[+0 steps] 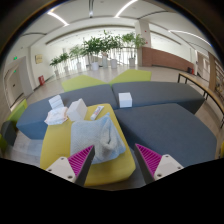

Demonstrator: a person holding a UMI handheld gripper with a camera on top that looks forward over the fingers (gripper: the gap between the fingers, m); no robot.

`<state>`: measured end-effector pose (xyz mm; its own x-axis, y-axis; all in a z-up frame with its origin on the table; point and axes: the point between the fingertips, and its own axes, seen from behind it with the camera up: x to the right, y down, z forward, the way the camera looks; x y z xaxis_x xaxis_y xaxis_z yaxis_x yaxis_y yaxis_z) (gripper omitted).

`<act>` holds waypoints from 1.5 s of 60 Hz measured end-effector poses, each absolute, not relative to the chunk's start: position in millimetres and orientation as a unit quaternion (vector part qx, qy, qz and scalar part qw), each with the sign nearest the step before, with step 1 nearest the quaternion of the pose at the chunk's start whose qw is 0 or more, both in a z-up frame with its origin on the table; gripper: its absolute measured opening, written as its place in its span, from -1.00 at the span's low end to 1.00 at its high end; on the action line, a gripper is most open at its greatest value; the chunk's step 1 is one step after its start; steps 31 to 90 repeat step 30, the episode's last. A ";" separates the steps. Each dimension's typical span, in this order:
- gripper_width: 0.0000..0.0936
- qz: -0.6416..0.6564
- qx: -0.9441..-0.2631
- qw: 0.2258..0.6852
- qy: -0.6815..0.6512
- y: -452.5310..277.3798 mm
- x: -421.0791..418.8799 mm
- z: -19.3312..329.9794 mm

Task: Fold towel

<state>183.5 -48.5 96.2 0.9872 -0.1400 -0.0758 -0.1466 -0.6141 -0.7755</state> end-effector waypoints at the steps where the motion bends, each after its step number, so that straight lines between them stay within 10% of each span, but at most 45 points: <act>1: 0.77 0.007 -0.898 0.434 0.079 -52.9 181.6 99.0; 90: 0.77 0.049 -0.887 0.457 0.057 -110.9 172.9 108.3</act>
